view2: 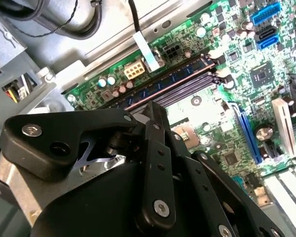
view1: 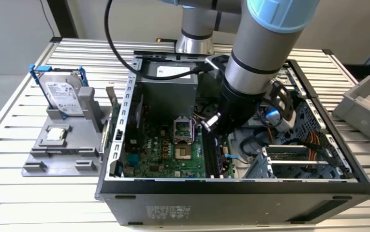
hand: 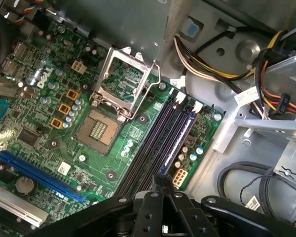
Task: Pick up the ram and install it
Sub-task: 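Press down the ram until it locks into place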
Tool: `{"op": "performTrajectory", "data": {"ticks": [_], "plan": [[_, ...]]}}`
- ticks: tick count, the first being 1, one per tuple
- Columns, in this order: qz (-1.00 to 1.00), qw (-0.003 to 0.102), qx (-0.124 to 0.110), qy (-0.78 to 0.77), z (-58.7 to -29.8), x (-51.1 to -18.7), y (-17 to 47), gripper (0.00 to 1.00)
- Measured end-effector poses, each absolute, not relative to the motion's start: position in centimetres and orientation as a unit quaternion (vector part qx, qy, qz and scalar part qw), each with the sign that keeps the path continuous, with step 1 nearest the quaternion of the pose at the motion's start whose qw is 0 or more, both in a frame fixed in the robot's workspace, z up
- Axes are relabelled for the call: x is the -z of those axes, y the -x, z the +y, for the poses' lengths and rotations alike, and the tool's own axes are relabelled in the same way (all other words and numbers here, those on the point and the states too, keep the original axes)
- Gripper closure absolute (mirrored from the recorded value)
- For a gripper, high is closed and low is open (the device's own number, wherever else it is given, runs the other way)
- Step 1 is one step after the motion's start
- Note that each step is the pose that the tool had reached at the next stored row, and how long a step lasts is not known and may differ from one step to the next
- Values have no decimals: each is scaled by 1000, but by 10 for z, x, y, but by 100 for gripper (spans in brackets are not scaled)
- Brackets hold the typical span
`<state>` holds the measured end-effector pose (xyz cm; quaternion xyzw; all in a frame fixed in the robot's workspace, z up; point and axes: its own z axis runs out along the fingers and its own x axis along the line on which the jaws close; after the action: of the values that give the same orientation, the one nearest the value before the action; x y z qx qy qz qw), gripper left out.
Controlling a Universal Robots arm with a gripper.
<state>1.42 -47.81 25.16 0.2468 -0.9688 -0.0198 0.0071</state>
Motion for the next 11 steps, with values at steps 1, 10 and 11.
{"op": "performTrajectory", "data": {"ticks": [1,10,11], "plan": [[-967,7,20,-252,-478,-252,-14,100],[-954,8,19,-300,-478,-252,-17,100],[-952,8,19,-304,-478,-252,-17,100]]}}
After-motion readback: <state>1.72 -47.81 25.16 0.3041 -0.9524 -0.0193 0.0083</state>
